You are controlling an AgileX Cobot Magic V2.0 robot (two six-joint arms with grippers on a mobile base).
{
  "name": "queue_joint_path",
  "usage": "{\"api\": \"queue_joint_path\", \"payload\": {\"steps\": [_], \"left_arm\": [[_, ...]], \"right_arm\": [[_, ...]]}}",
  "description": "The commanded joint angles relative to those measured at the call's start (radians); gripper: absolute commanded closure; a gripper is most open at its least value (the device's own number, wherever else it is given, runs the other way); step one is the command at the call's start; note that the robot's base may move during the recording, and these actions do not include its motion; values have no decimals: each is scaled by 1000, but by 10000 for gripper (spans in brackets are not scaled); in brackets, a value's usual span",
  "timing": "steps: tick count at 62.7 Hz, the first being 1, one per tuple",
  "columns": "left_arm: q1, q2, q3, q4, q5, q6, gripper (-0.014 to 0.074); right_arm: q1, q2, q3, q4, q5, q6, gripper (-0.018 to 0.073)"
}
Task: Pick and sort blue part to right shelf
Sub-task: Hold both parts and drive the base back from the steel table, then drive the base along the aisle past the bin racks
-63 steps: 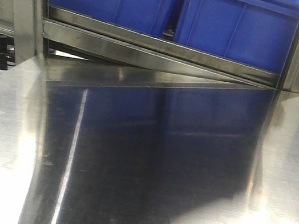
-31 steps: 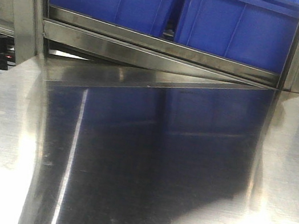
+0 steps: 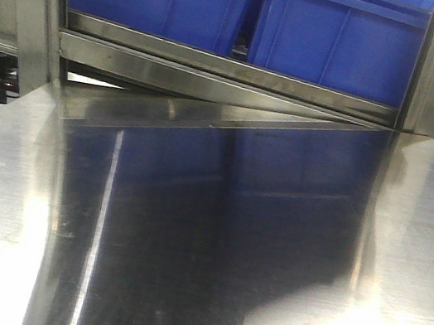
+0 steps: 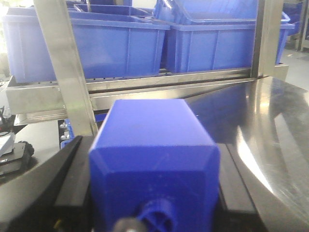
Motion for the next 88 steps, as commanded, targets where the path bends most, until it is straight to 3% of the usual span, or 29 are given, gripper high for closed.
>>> {"api": "queue_joint_path", "payload": {"steps": [1, 88], "left_arm": [[-6, -14, -25, 9, -86, -10, 275], [26, -11, -25, 5, -89, -10, 275]], "right_arm": [[1, 15, -28, -19, -94, -8, 365], [1, 18, -28, -19, -87, -8, 365]]}}
